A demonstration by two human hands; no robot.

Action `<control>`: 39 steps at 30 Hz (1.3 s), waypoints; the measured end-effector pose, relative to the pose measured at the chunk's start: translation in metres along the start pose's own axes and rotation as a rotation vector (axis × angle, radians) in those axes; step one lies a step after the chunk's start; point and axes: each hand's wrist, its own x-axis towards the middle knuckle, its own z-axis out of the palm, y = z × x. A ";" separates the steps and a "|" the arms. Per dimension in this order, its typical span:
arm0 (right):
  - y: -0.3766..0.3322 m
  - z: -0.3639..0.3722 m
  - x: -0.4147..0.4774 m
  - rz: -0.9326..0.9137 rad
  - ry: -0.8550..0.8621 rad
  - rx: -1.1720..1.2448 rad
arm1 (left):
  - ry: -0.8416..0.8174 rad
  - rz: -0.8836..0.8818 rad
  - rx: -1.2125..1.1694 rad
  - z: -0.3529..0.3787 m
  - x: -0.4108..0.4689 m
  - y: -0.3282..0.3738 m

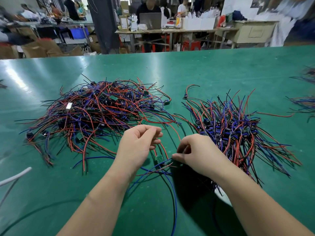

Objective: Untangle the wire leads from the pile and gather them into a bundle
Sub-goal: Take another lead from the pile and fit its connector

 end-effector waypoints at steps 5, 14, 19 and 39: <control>0.003 -0.010 0.001 0.019 0.184 0.239 | 0.012 0.003 0.007 0.000 0.002 -0.001; 0.030 -0.067 0.003 0.147 0.328 1.028 | 0.056 -0.001 0.071 -0.002 0.006 -0.005; 0.070 -0.088 0.002 0.355 0.443 0.755 | 0.134 0.141 0.504 -0.007 0.006 -0.015; 0.046 -0.061 0.010 0.141 0.771 0.272 | 0.119 0.311 0.180 0.005 -0.008 -0.001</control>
